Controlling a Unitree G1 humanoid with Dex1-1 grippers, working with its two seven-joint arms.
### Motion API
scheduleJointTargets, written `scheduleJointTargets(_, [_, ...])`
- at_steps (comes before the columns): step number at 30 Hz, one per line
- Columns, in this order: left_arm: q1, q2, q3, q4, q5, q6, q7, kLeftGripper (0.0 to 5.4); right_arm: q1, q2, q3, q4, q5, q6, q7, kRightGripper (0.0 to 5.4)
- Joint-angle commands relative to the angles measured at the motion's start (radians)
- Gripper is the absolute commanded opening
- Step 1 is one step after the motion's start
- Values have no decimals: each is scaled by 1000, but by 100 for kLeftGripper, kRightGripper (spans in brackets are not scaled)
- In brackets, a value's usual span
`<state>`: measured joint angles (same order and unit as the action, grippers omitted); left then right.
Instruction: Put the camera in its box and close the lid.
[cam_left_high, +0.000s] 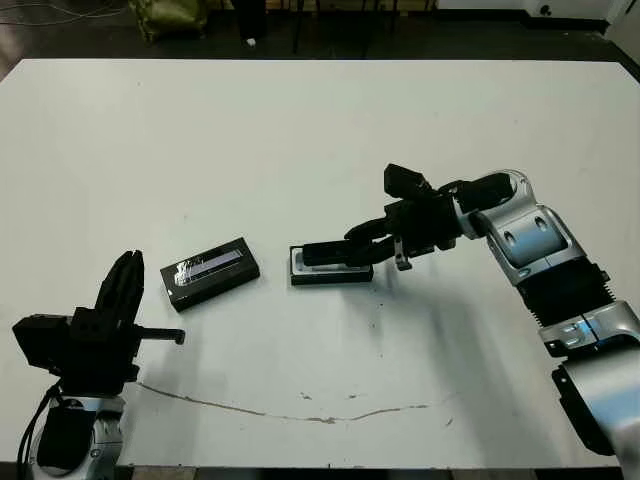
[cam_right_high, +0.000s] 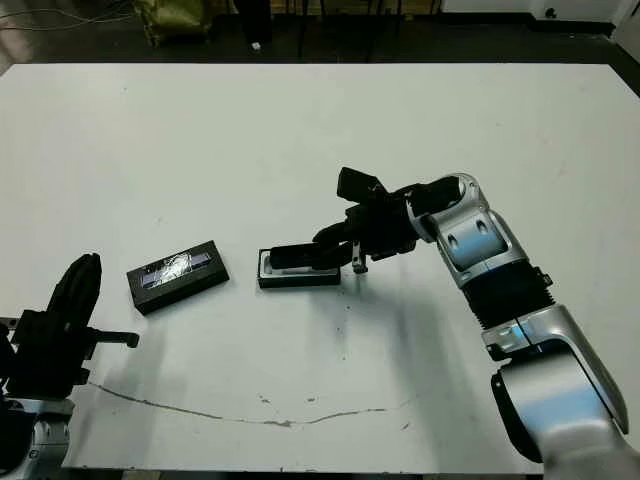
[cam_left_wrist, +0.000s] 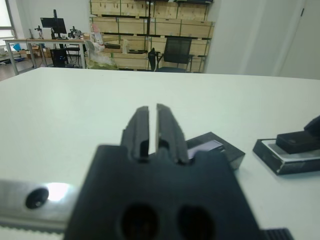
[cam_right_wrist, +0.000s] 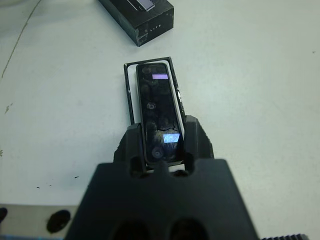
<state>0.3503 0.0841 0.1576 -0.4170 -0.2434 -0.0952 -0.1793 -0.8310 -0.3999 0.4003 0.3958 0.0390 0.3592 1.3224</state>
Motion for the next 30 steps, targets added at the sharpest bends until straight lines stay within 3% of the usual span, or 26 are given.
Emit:
scheduleJointTargets(1, [13, 6, 0, 13, -3, 7, -6, 0, -2, -9, 12, 3, -15, -3, 2, 35])
scheduleJointTargets(30, [28, -6, -8, 11, -8, 2, -6, 0, 22, -8, 49, -56, -58, 19, -16, 35])
